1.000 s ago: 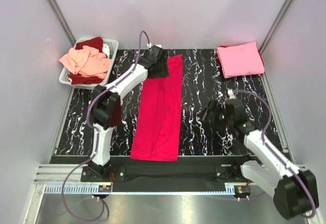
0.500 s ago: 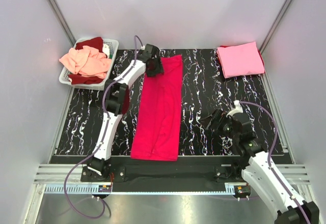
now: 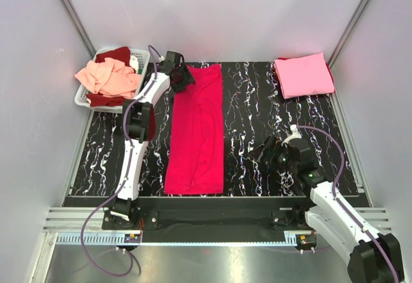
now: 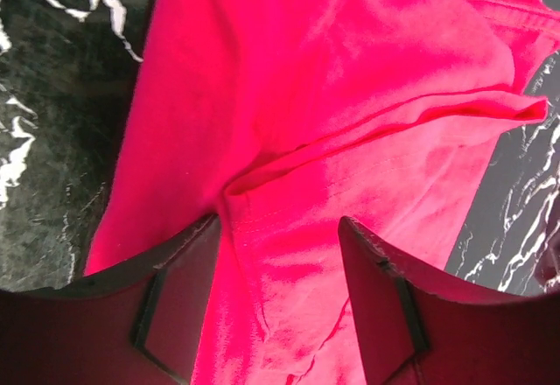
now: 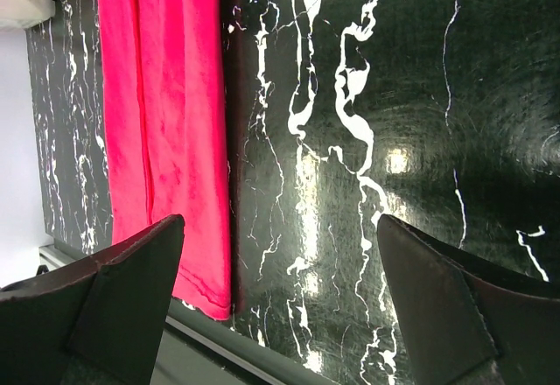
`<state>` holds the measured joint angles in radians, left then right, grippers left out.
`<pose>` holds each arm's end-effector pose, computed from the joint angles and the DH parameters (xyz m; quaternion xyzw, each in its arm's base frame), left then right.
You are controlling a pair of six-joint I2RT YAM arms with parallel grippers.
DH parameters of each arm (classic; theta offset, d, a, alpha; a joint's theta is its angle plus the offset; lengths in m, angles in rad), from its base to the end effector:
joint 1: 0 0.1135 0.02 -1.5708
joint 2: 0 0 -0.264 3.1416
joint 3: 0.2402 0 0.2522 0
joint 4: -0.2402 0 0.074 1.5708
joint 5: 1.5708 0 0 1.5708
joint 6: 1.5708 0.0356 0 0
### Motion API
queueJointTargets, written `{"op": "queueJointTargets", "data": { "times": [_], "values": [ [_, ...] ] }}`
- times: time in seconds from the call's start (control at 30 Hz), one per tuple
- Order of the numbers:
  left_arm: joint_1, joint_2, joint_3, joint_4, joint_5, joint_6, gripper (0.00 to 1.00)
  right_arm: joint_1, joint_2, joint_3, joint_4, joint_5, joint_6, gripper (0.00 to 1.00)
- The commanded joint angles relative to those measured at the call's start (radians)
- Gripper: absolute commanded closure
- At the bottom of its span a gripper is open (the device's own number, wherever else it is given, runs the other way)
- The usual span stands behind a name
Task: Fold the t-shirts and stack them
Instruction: Fold the tshirt
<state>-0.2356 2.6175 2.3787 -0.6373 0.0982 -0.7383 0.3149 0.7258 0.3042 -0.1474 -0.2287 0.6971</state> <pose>0.5542 -0.1366 0.1619 -0.2174 0.9138 -0.1999 0.2789 0.1517 0.0579 0.1847 0.1117 0.8660 0.3188 0.3688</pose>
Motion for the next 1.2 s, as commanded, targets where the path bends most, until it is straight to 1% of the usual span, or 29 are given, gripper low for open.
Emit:
{"op": "queueJointTargets", "data": {
  "times": [0.0, 0.03, 0.07, 0.13, 0.2, 0.3, 0.33, 0.37, 0.4, 0.43, 0.47, 0.5, 0.53, 0.57, 0.6, 0.63, 0.67, 0.7, 0.73, 0.8, 0.83, 0.87, 0.93, 0.97, 1.03, 1.1, 1.13, 1.17],
  "values": [
    [-0.014, -0.055, -0.064, 0.030, 0.054, 0.010, 0.35, 0.007, 0.009, 0.007, 0.054, -0.006, 0.005, 0.02],
    [-0.019, -0.120, -0.088, 0.043, 0.058, 0.017, 0.31, 0.007, 0.012, 0.009, 0.054, -0.004, 0.004, 0.02],
    [-0.024, -0.152, -0.129, 0.054, 0.063, 0.022, 0.30, 0.007, 0.023, 0.010, 0.052, -0.006, 0.004, 0.02],
    [-0.033, -0.236, -0.150, 0.059, 0.083, 0.036, 0.25, 0.006, 0.030, 0.013, 0.051, -0.003, 0.004, 0.02],
    [-0.037, -0.287, -0.156, 0.012, 0.083, 0.051, 0.24, 0.007, 0.038, 0.018, 0.051, 0.003, 0.008, 0.02],
    [-0.050, -0.405, -0.223, -0.059, 0.066, 0.092, 0.23, 0.007, 0.049, 0.029, 0.043, 0.008, 0.007, 0.02],
    [-0.053, -0.487, -0.264, -0.065, 0.057, 0.108, 0.23, 0.006, 0.055, 0.038, 0.028, 0.008, 0.005, 0.02],
    [-0.054, -0.534, -0.365, -0.070, 0.049, 0.115, 0.23, 0.007, 0.067, 0.048, 0.019, 0.008, 0.002, 0.02],
    [-0.054, -0.580, -0.427, -0.068, 0.032, 0.123, 0.23, 0.006, 0.070, 0.068, 0.006, 0.008, -0.002, 0.02],
    [-0.054, -0.678, -0.488, -0.068, 0.020, 0.129, 0.24, 0.006, 0.069, 0.078, -0.018, 0.009, -0.002, 0.02],
    [-0.056, -0.727, -0.609, -0.065, 0.014, 0.135, 0.24, 0.007, 0.063, 0.087, -0.027, 0.008, 0.002, 0.02],
    [-0.057, -0.776, -0.671, -0.062, -0.006, 0.140, 0.24, 0.009, 0.057, 0.105, -0.037, 0.009, 0.008, 0.02],
    [-0.065, -0.868, -0.728, -0.064, -0.021, 0.142, 0.24, 0.010, 0.052, 0.113, -0.056, 0.009, 0.016, 0.02],
    [-0.070, -0.911, -0.836, -0.062, -0.040, 0.146, 0.24, 0.016, 0.050, 0.122, -0.061, 0.008, 0.031, 0.02],
    [-0.077, -0.954, -0.887, -0.062, -0.051, 0.155, 0.24, 0.023, 0.050, 0.142, -0.066, 0.005, 0.041, 0.03],
    [-0.091, -1.034, -0.938, -0.067, -0.063, 0.165, 0.24, 0.027, 0.060, 0.154, -0.078, 0.005, 0.050, 0.04],
    [-0.100, -1.074, -1.031, -0.070, -0.077, 0.169, 0.24, 0.035, 0.084, 0.167, -0.081, 0.005, 0.065, 0.06],
    [-0.108, -1.150, -1.080, -0.076, -0.095, 0.171, 0.24, 0.059, 0.102, 0.197, -0.089, 0.006, 0.070, 0.07],
    [-0.117, -1.189, -1.175, -0.075, -0.121, 0.169, 0.24, 0.076, 0.128, 0.216, -0.105, 0.011, 0.074, 0.09],
    [-0.120, -1.255, -1.258, -0.071, -0.132, 0.171, 0.24, 0.122, 0.233, 0.255, -0.121, 0.040, 0.074, 0.11],
    [-0.120, -1.319, -1.297, -0.076, -0.143, 0.163, 0.24, 0.177, 0.274, 0.303, -0.135, 0.057, 0.070, 0.11],
    [-0.120, -1.353, -1.364, -0.078, -0.152, 0.163, 0.24, 0.209, 0.359, 0.324, -0.136, 0.075, 0.064, 0.12],
    [-0.120, -1.437, -1.424, -0.087, -0.178, 0.154, 0.24, 0.272, 0.434, 0.386, -0.133, 0.110, 0.064, 0.15],
    [-0.120, -1.461, -1.478, -0.091, -0.187, 0.146, 0.24, 0.288, 0.496, 0.398, -0.123, 0.117, 0.076, 0.19],
    [-0.122, -1.522, -1.551, -0.094, -0.173, 0.113, 0.24, 0.340, 0.547, 0.429, -0.091, 0.115, 0.109, 0.23],
    [-0.126, -1.562, -1.596, -0.097, -0.144, 0.085, 0.25, 0.389, 0.622, 0.473, -0.093, 0.146, 0.133, 0.25],
    [-0.136, -1.602, -1.639, -0.102, -0.144, 0.048, 0.25, 0.415, 0.645, 0.490, -0.134, 0.166, 0.145, 0.25],
    [-0.142, -1.623, -1.658, -0.117, -0.147, 0.025, 0.25, 0.474, 0.684, 0.503, -0.150, 0.199, 0.180, 0.25]
  ]
}}
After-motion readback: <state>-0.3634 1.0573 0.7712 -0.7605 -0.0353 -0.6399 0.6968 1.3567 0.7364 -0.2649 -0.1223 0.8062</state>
